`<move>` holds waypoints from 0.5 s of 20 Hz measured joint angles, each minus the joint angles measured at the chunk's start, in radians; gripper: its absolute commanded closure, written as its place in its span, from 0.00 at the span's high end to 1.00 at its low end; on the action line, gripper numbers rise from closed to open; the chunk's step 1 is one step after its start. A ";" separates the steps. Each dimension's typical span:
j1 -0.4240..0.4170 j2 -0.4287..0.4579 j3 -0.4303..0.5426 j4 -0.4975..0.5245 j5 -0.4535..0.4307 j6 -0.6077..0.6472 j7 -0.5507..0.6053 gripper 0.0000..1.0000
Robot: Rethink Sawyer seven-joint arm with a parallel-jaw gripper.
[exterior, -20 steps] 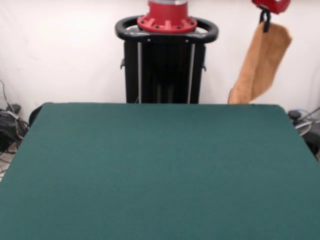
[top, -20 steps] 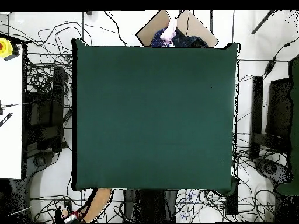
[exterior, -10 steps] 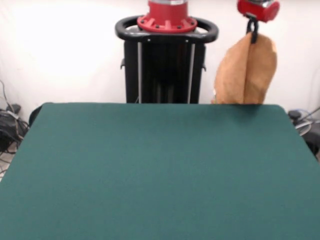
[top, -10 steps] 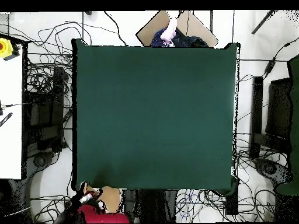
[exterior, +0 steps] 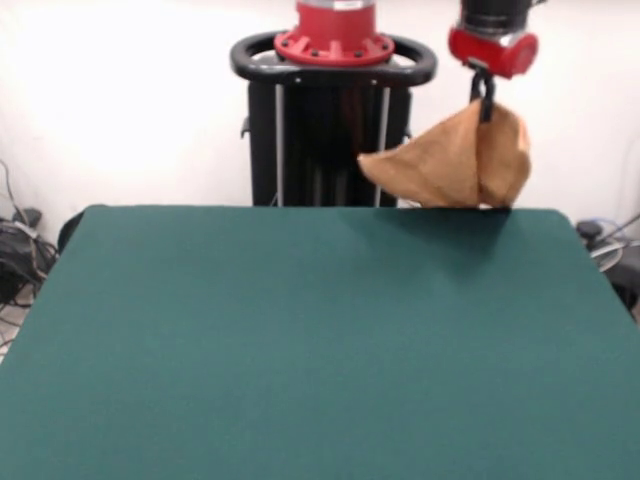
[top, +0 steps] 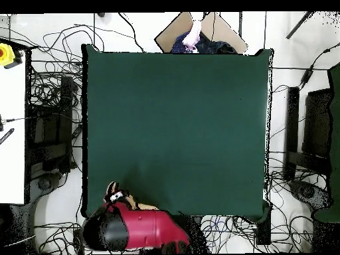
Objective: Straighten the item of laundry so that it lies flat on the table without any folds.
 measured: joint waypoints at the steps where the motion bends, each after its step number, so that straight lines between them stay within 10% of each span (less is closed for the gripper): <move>1: -0.025 0.022 0.016 -0.024 -0.021 0.000 0.000 0.00; 10: -0.141 0.161 0.131 -0.199 -0.114 0.055 0.000 0.00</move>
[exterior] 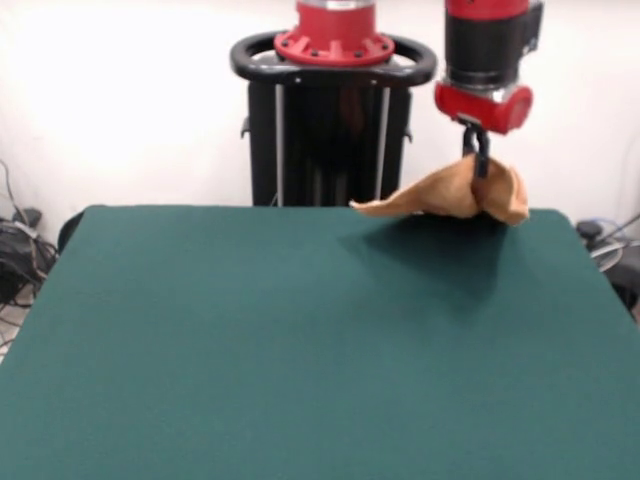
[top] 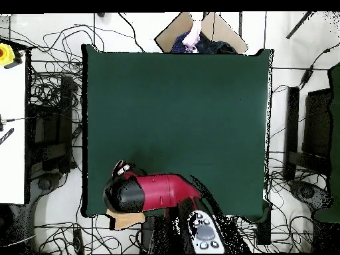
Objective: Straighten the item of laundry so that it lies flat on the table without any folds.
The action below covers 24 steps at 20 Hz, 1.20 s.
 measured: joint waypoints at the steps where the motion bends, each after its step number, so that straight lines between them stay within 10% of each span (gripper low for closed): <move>1: -0.001 0.009 0.010 -0.017 0.000 0.016 0.000 0.00; 24: 0.108 0.138 0.097 -0.368 -0.098 0.165 0.000 0.00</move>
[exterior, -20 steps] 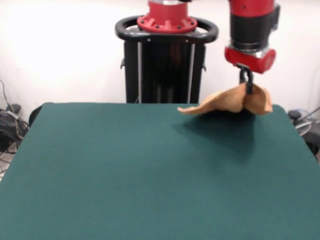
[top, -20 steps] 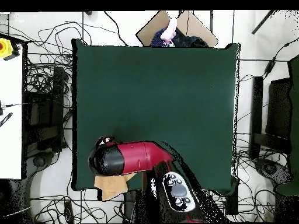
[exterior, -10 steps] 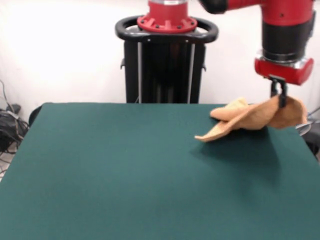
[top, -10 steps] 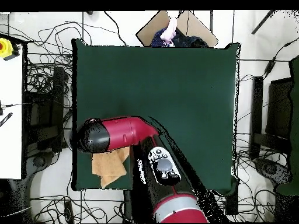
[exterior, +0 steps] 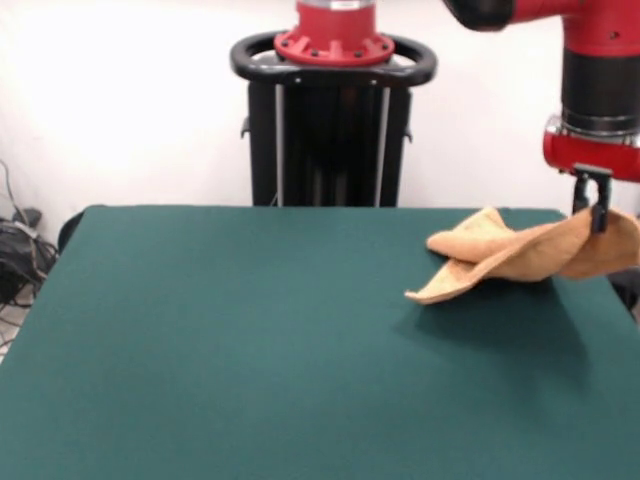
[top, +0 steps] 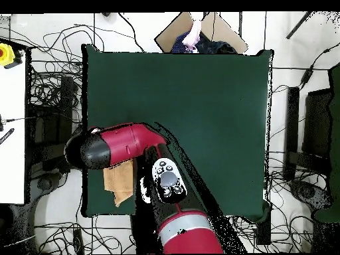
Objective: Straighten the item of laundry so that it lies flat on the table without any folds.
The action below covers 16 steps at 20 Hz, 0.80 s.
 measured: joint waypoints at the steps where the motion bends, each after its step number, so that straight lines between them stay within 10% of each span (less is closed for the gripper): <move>1: 0.018 0.001 -0.009 -0.001 -0.048 -0.018 0.000 1.00; 16: 0.119 -0.007 -0.081 -0.001 -0.136 -0.049 0.000 1.00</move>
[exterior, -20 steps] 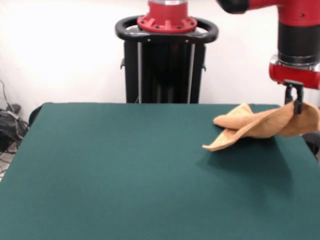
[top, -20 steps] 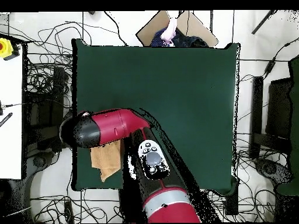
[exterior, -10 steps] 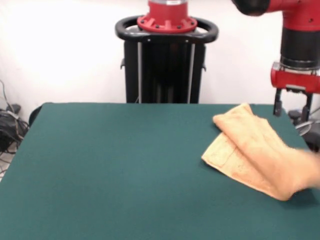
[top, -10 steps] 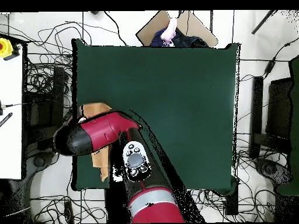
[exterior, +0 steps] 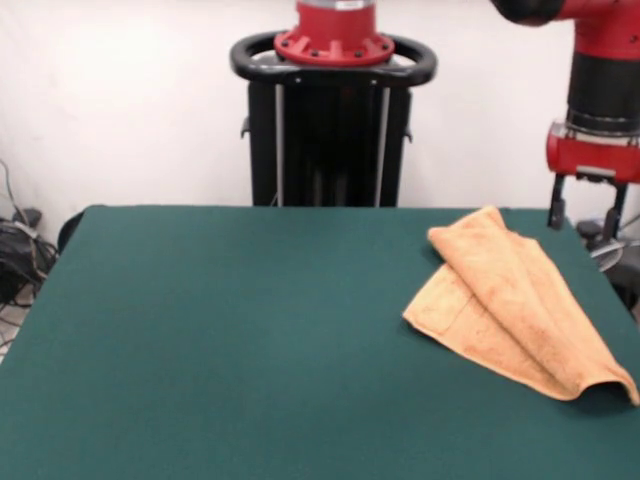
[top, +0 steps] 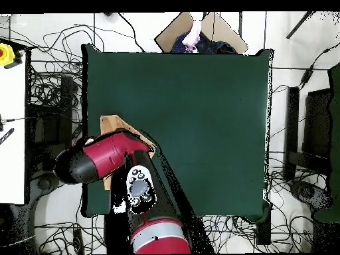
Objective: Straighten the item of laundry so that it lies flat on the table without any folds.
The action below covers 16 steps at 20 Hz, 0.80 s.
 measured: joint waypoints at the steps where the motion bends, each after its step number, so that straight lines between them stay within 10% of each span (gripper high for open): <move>1: 0.010 -0.008 -0.012 0.002 0.001 0.000 0.000 1.00; 16: 0.017 -0.199 -0.062 0.257 0.028 -0.065 0.000 1.00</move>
